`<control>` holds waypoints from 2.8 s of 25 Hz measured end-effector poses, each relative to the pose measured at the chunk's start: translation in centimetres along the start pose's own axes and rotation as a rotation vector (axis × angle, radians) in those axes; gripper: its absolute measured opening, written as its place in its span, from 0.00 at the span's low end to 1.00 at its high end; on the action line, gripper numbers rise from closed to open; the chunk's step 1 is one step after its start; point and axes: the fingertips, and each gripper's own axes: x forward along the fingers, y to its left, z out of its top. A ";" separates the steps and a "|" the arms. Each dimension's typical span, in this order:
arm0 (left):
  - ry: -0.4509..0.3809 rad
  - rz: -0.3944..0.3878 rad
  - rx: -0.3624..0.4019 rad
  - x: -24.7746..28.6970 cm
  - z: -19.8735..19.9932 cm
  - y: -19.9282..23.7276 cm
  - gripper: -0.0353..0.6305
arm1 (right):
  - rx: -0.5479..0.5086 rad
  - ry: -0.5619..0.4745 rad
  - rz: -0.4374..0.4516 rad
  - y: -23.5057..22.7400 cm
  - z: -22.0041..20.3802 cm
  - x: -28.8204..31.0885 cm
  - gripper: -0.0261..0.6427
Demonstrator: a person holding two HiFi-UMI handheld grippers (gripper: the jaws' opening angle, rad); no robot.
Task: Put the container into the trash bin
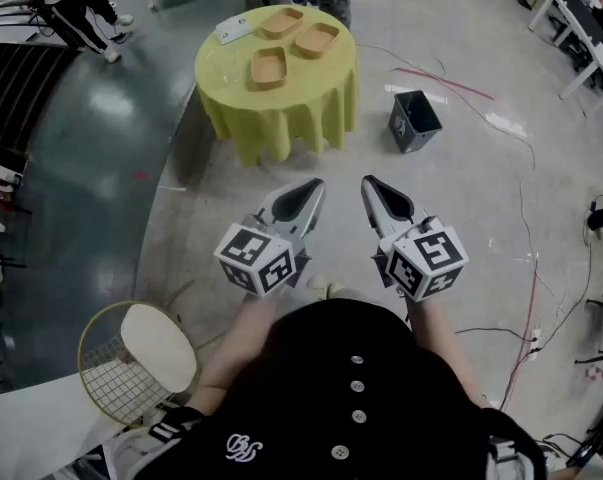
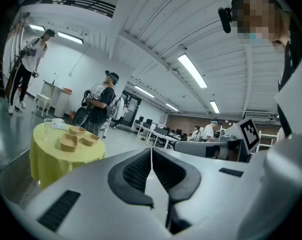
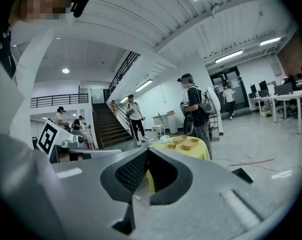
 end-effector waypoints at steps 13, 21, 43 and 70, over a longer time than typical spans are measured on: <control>0.015 -0.014 -0.034 1.3 -1.0 -1.1 0.08 | -0.022 0.013 0.014 -0.1 -0.8 0.0 0.04; 0.015 -0.020 -0.036 2.6 -0.8 -1.6 0.08 | -0.050 0.027 0.024 -0.4 -0.8 -0.1 0.04; 0.031 -0.024 -0.085 8.6 -2.1 -0.9 0.08 | 0.064 0.008 -0.008 -7.2 -1.8 0.7 0.05; 0.025 -0.052 -0.092 19.9 7.8 21.8 0.08 | 0.032 0.007 -0.015 -14.6 5.0 26.5 0.05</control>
